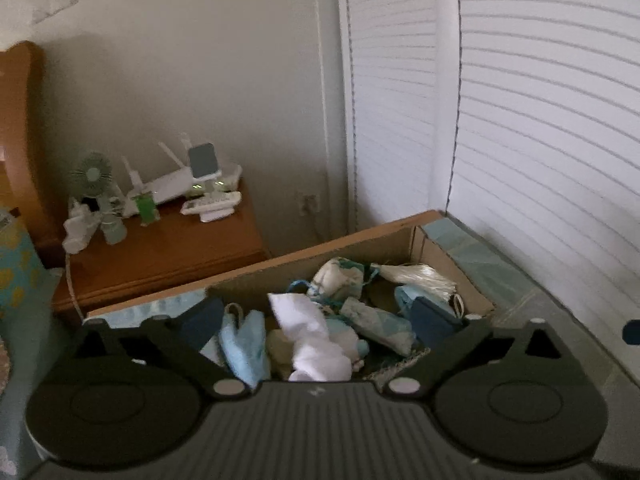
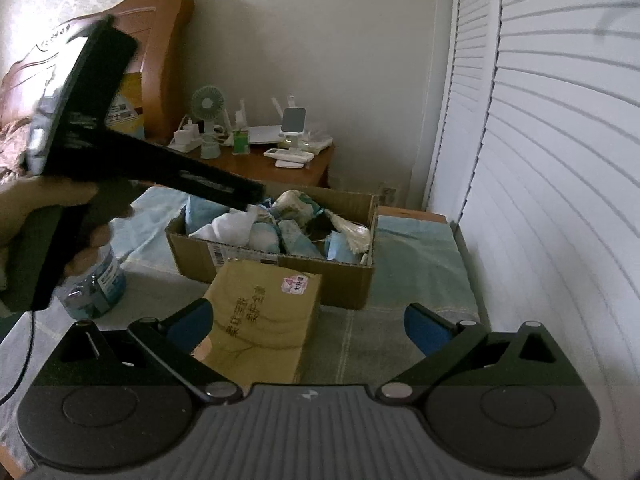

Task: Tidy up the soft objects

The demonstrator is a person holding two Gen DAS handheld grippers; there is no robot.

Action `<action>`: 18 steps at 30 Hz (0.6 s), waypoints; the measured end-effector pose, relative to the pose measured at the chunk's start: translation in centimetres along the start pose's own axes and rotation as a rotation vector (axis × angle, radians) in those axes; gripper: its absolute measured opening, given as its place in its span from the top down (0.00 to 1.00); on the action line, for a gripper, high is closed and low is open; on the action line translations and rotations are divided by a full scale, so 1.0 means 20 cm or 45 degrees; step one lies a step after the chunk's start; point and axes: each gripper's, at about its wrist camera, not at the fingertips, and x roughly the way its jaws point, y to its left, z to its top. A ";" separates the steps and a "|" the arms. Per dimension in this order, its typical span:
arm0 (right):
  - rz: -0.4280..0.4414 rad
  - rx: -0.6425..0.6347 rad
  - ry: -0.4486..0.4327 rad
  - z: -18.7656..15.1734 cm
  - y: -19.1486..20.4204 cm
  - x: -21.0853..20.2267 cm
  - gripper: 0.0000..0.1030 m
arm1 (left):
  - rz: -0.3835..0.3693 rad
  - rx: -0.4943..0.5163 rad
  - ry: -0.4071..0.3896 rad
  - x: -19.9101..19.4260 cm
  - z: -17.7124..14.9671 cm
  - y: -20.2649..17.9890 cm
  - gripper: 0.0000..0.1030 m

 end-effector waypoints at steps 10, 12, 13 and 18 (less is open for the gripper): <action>-0.129 0.105 0.057 0.07 -0.01 -0.01 0.00 | 0.130 -0.043 0.025 -0.34 -0.14 -0.02 0.01; -0.152 0.132 0.069 0.10 -0.01 -0.01 0.00 | 0.138 -0.075 0.062 -0.36 -0.15 -0.01 0.01; -0.163 0.139 0.071 0.11 -0.01 -0.01 0.00 | 0.138 -0.095 0.079 -0.37 -0.14 0.00 0.01; -0.204 0.143 0.056 0.19 0.01 -0.02 0.00 | 0.181 -0.144 0.085 -0.42 -0.10 0.04 0.01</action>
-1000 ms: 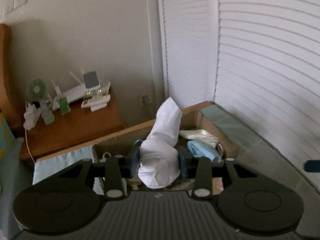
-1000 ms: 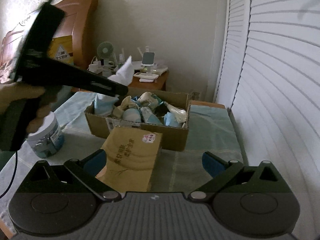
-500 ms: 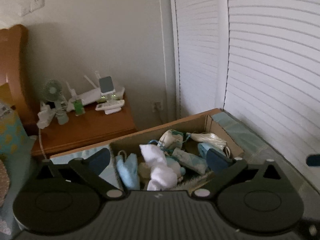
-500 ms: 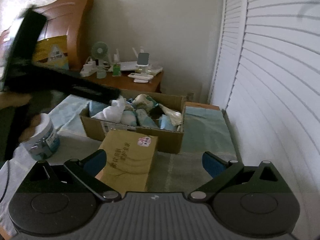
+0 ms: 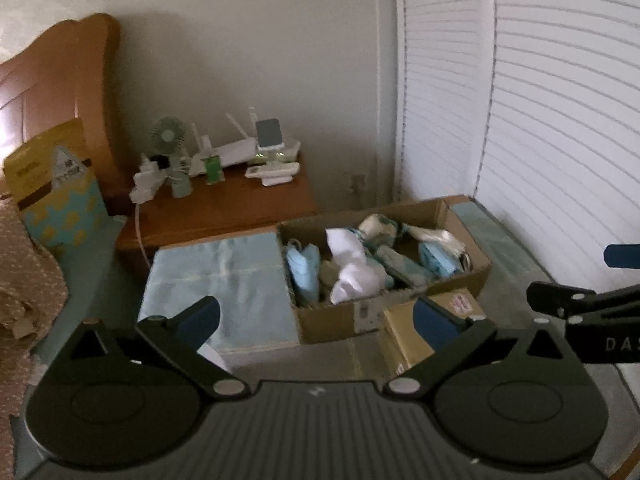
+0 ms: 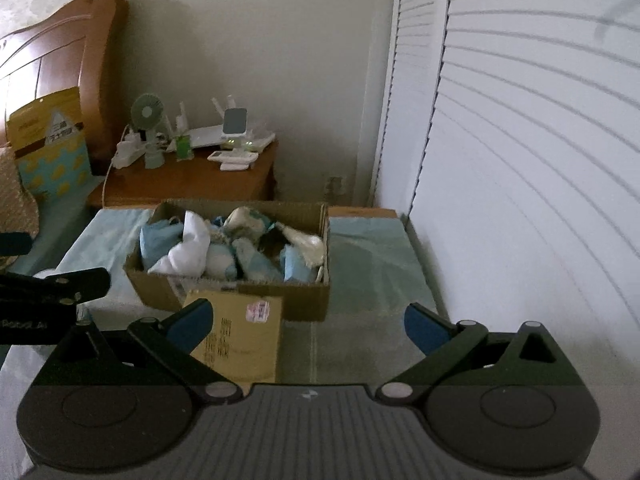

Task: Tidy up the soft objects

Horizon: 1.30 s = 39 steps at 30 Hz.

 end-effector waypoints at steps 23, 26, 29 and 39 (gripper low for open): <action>-0.042 0.035 0.064 0.06 0.01 0.08 0.00 | 0.047 -0.025 0.068 0.04 0.03 -0.03 0.01; -0.043 0.032 0.067 0.06 0.02 0.09 0.00 | 0.041 -0.024 0.072 0.04 0.02 -0.03 0.01; -0.044 0.031 0.069 0.06 0.02 0.09 0.00 | 0.040 -0.023 0.074 0.05 0.03 -0.03 0.01; -0.038 0.038 0.064 0.06 0.01 0.09 0.00 | 0.030 -0.025 0.075 0.05 0.03 -0.03 0.01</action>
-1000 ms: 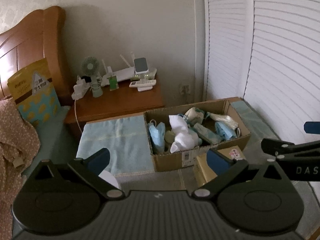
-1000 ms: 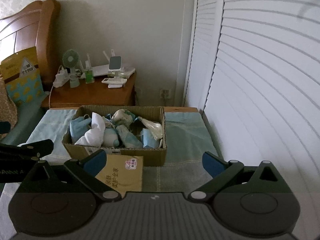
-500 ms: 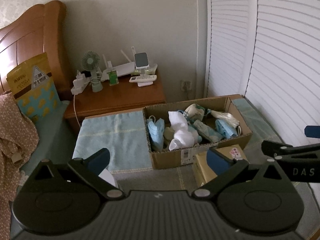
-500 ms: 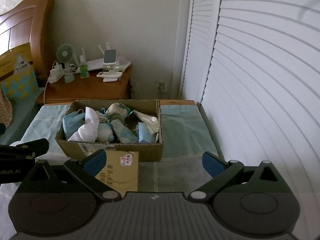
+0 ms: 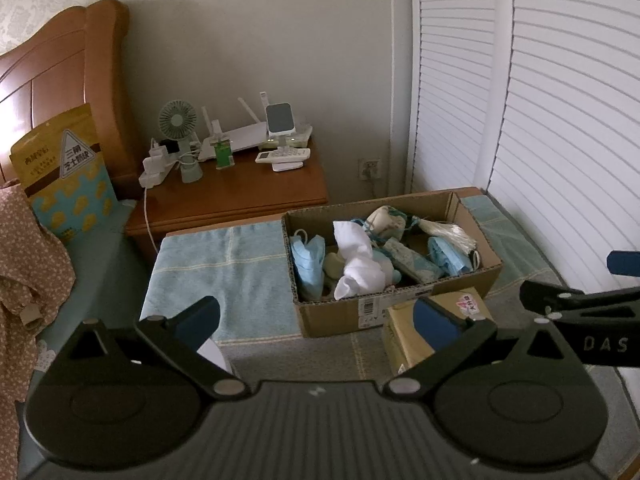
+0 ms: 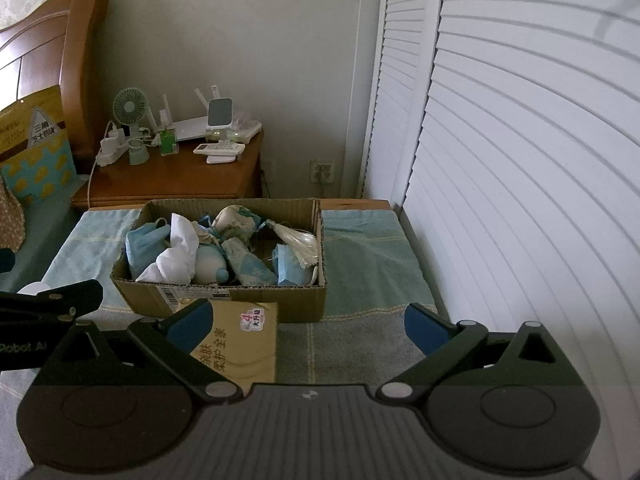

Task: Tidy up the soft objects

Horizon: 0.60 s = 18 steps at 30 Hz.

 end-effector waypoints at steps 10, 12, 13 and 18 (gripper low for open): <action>-0.001 -0.001 0.000 0.00 0.00 0.00 0.00 | -0.001 -0.005 0.000 0.00 0.00 0.00 0.01; 0.000 -0.001 -0.001 0.00 0.00 0.00 0.00 | -0.004 -0.004 0.000 0.00 0.00 0.00 0.01; 0.000 -0.001 0.000 0.00 0.00 0.00 0.00 | -0.004 -0.005 -0.001 0.00 0.00 0.00 0.01; -0.001 -0.003 -0.001 0.00 0.00 0.00 0.00 | -0.002 -0.005 0.000 0.00 0.00 0.00 0.01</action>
